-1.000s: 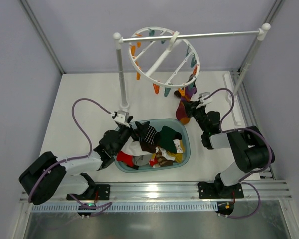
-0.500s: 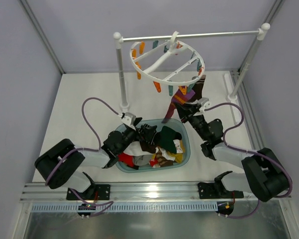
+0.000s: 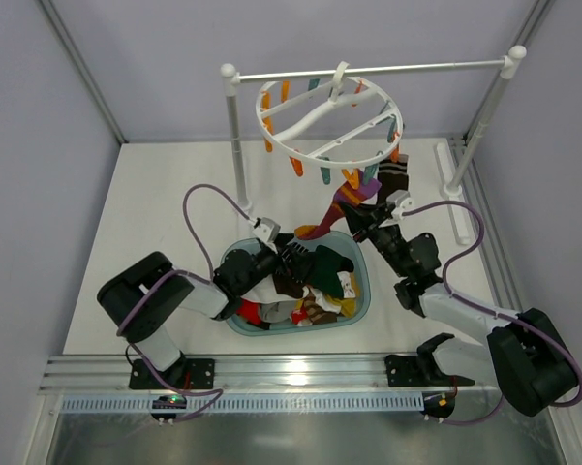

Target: Remove the socks clipped to the hanger

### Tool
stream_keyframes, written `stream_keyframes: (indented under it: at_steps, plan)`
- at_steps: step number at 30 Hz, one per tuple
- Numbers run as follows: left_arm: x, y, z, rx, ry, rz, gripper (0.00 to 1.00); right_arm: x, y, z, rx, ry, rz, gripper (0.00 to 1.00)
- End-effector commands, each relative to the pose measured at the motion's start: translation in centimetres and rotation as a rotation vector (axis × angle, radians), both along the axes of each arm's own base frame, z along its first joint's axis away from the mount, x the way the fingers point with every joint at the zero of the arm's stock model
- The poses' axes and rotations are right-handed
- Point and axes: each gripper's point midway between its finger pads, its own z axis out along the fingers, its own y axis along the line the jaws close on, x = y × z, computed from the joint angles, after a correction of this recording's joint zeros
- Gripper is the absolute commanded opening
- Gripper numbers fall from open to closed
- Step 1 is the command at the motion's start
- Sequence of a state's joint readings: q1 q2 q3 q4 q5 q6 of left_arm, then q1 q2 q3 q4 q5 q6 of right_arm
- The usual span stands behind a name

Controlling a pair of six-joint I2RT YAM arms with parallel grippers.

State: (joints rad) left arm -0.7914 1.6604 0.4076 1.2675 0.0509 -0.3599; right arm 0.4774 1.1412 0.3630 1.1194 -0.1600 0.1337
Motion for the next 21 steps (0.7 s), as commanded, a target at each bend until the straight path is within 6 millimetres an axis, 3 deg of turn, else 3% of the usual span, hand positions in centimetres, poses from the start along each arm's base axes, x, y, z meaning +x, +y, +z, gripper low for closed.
stream_keyframes:
  at_steps: [1, 4, 21]
  plan:
    - [0.1, -0.8, 9.6, -0.247, -0.241, -0.033, 1.0, -0.3, 0.2, 2.7, 0.046, -0.026, 0.008, 0.11]
    - [0.0, -1.4, 11.1, -0.276, -0.265, -0.061, 1.0, -0.6, 0.4, 2.6, 0.041, -0.008, 0.021, 0.11]
    - [0.7, -5.0, 15.0, -0.356, -0.324, -0.178, 1.0, -2.3, 0.2, 2.8, 0.03, 0.018, 0.051, 0.11]
